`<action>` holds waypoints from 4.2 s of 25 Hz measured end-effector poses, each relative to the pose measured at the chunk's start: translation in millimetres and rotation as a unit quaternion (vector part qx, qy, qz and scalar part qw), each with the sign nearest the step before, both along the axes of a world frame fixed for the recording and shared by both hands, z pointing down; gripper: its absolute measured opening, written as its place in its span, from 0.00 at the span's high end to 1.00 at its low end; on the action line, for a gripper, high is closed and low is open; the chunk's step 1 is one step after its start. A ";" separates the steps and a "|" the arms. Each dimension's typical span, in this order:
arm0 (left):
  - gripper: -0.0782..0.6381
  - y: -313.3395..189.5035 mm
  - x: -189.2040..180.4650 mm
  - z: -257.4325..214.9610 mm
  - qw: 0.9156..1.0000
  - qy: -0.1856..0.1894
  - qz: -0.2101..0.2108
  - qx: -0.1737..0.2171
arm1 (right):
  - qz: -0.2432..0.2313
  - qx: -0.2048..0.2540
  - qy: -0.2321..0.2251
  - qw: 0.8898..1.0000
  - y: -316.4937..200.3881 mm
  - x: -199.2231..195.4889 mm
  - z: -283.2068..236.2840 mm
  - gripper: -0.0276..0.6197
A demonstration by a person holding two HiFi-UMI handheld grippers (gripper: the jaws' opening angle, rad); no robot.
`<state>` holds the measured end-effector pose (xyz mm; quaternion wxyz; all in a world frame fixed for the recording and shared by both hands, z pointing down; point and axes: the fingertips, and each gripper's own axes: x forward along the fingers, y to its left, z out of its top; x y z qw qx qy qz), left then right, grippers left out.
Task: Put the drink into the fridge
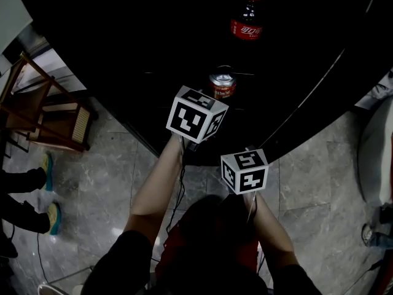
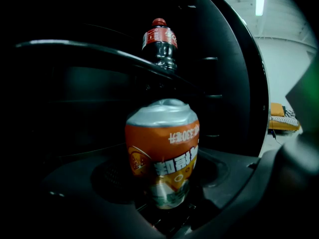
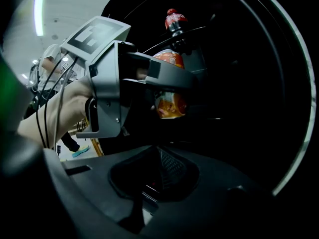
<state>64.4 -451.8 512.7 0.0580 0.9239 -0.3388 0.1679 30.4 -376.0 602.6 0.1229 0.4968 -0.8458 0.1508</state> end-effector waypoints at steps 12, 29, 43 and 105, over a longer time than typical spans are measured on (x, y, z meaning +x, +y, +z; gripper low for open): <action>0.41 -16.9 9.2 1.6 1.000 -0.004 -0.009 -0.004 | -0.004 -0.005 -0.005 1.000 -8.6 -2.5 3.0 0.93; 0.41 -27.4 16.1 -1.5 0.999 0.003 -0.020 0.029 | -0.001 -0.013 -0.007 1.000 -13.4 1.0 7.2 0.93; 0.41 -10.6 -3.6 -18.7 0.994 0.047 -0.055 0.086 | 0.005 -0.007 -0.004 1.000 2.6 2.5 2.9 0.93; 0.88 157.4 -84.5 -41.3 0.984 0.123 -0.101 0.083 | 0.023 0.141 -0.045 0.989 104.9 55.5 -123.7 0.93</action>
